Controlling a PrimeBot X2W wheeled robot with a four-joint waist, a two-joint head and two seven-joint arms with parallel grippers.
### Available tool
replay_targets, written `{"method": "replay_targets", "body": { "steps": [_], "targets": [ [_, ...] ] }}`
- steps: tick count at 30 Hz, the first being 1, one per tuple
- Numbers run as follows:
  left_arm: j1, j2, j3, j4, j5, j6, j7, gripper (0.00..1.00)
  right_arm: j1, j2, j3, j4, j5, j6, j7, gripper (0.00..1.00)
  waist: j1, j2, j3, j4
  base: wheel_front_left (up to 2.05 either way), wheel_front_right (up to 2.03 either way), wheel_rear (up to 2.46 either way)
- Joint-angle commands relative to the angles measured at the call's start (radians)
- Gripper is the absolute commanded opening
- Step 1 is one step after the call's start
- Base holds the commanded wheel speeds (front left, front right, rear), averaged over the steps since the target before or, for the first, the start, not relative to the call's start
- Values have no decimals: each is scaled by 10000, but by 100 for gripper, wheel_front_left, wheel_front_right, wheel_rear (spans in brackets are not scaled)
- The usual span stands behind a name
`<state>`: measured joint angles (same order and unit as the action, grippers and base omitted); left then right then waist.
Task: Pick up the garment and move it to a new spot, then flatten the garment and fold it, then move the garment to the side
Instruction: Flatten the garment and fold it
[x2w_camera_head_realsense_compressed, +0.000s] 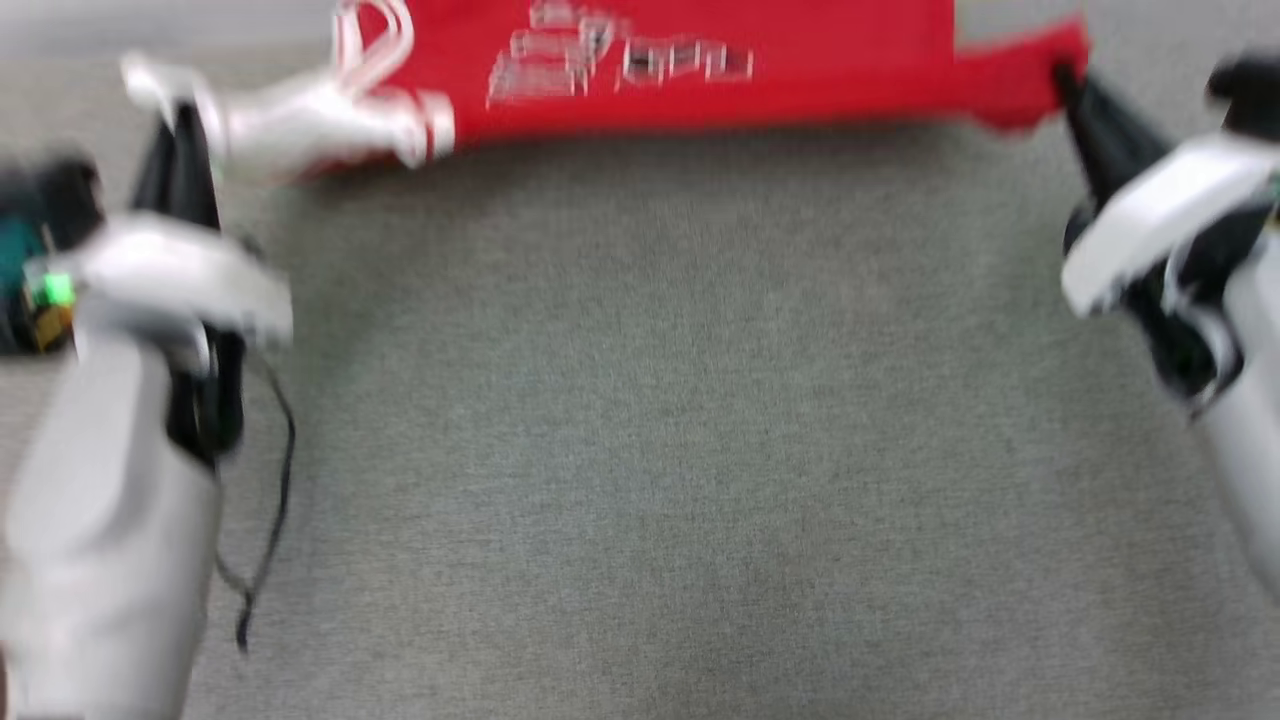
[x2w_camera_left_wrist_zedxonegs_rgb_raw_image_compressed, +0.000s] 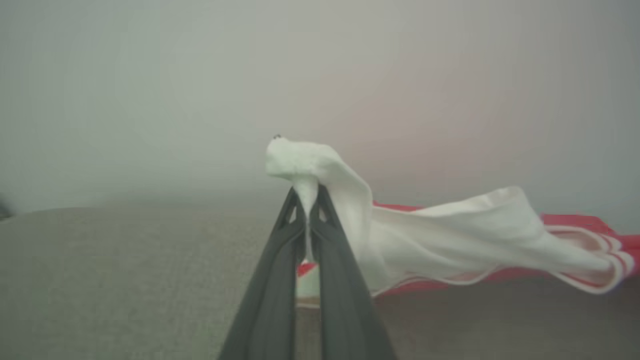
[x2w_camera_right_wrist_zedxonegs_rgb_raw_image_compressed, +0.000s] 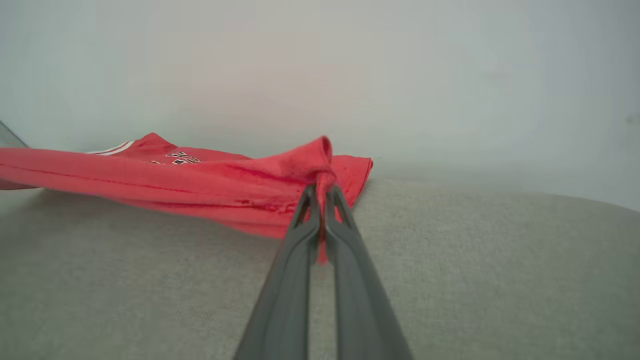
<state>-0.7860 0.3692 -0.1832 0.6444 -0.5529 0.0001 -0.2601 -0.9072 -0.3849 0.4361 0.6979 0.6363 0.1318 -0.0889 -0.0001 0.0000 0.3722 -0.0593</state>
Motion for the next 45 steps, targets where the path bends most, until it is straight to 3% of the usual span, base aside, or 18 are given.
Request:
{"method": "replay_targets", "body": {
  "steps": [1, 8, 15, 22, 27, 31, 35, 45],
  "targets": [
    [890, 178, 133, -372, -24, 183, -69, 0, 710, -290, -20, -274, 52, -20, -89, 0, 1, 0, -835, 94, 0, 0, 0],
    [4412, 551, 418, -2595, -267, 1026, 460, 0, 3442, -677, -565, -1837, -174, -23, 163, 0, 1, 0, -1853, 125, 0, 0, 0],
    [7214, 671, 837, -4819, -650, 1936, 1095, 0, 5914, -572, -1675, -3775, -633, -25, 1123, 0, 1, 0, -2462, 86, 0, 0, 0],
    [9686, 935, 1084, -7207, -854, 2819, 2147, 0, 8895, 257, -3308, -6528, -1529, -24, 2924, 0, 1, 0, -2841, 57, 0, 0, 0],
    [10372, 1088, 1191, -8535, -892, 3264, 2686, 0, 10211, 1002, -4255, -8304, -2012, -22, 4085, 0, 1, 0, -2618, 65, 0, 0, 0],
    [9750, 1047, 885, -8783, -925, 3163, 2998, 0, 10044, 1427, -4449, -8727, -2225, -19, 4836, 0, 1, 0, -2246, 56, 0, 0, 0],
    [8660, 985, 436, -8218, -917, 2833, 3305, 0, 9354, 1521, -4233, -8284, -2242, -16, 5364, 0, 1, 0, -1749, 71, 0, 0, 0],
    [6118, 764, -166, -6393, -897, 2061, 3420, 0, 7082, 886, -3271, -6380, -1950, -14, 5090, 0, 1, 0, -587, 150, 0, 0, 0]
  ]
}}
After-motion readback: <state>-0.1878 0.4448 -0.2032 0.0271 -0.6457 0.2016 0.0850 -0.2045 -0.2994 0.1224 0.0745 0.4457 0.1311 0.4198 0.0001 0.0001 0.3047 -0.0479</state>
